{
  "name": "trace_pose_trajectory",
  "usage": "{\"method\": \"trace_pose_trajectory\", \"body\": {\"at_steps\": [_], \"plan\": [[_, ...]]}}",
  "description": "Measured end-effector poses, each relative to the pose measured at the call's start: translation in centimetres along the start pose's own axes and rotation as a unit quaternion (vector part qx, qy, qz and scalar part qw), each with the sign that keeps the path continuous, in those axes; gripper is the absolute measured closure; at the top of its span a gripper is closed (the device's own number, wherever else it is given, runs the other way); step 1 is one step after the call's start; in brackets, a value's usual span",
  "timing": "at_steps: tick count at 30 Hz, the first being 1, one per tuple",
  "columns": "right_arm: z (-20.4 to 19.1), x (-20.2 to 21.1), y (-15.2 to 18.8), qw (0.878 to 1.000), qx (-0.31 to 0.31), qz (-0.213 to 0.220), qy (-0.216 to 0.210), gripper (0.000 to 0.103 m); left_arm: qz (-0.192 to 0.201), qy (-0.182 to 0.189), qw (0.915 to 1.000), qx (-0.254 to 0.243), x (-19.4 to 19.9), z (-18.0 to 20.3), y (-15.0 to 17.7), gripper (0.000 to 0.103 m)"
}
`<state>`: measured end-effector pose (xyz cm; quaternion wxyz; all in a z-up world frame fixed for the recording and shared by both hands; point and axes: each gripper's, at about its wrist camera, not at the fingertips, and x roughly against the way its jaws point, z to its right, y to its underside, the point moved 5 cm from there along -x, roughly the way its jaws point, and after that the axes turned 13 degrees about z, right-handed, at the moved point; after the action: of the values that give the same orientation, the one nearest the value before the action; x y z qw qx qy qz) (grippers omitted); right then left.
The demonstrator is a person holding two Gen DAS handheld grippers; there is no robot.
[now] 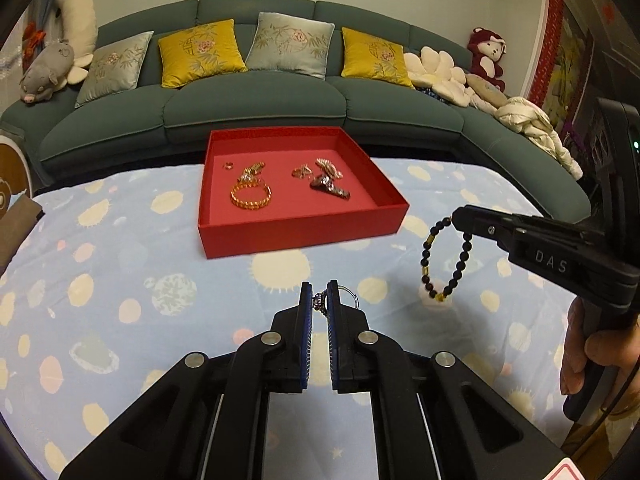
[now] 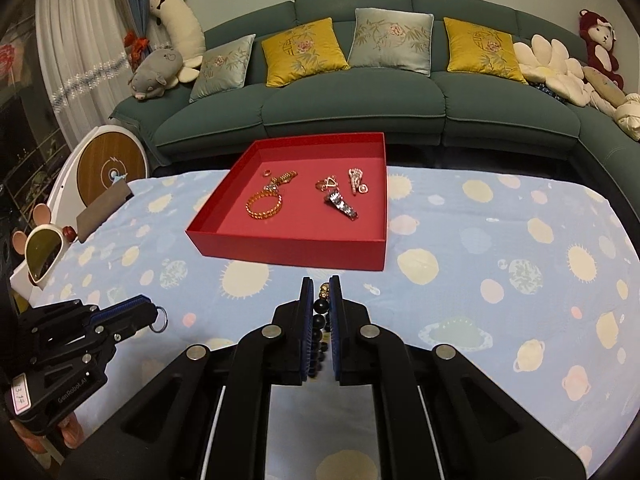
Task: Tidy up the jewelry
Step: 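Grasp the silver ring with the left tool while the right tool grasps the bead bracelet, then carry ring and bead bracelet into the red box and open both tools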
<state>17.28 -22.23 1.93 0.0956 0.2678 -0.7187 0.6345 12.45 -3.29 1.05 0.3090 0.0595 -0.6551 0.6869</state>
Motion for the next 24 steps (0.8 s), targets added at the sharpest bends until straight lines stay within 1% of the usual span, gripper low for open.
{"method": "trace_pose_trajectory", "body": {"at_steps": [2,4,6,9,13,17,19,23,24], "plan": [[-0.5,0.1,-1.3,1.0,-0.004,0.009,-0.011,0.096,0.014,-0.006,0.9999,0.0,0.0,-0.5,-1.8,0.098],[-1.0,0.2,-2.7,1.0,-0.006,0.018,-0.02,0.096,0.022,-0.005,0.9997,0.002,-0.2,-1.0,-3.5,0.098],[-1.4,-0.2,-4.3,0.999,0.0,0.031,-0.022,0.096,0.028,-0.008,0.9995,-0.006,-0.8,-1.3,-5.1,0.098],[-1.9,-1.3,-6.6,0.999,0.0,0.043,-0.027,0.096,0.035,-0.018,0.999,-0.022,-2.3,-1.6,-6.9,0.098],[-2.6,-3.4,-8.8,0.998,0.008,0.053,-0.027,0.096,0.035,-0.028,0.9984,-0.036,-5.0,-2.1,-8.2,0.098],[-2.5,-6.5,-9.1,0.999,0.0,0.039,-0.027,0.096,0.02,-0.034,0.9989,-0.027,-8.1,-2.9,-8.1,0.098],[-2.2,-8.1,-8.5,0.999,-0.003,0.027,-0.026,0.096,0.01,-0.038,0.999,-0.022,-9.6,-3.5,-7.7,0.098],[-1.6,-11.3,-6.7,0.999,-0.02,-0.006,-0.025,0.096,-0.015,-0.037,0.9992,0.005,-12.4,-5.0,-6.8,0.098],[-1.4,-12.0,-6.3,0.999,-0.024,-0.012,-0.024,0.096,-0.018,-0.043,0.9989,0.006,-12.9,-5.3,-6.6,0.098]]}}
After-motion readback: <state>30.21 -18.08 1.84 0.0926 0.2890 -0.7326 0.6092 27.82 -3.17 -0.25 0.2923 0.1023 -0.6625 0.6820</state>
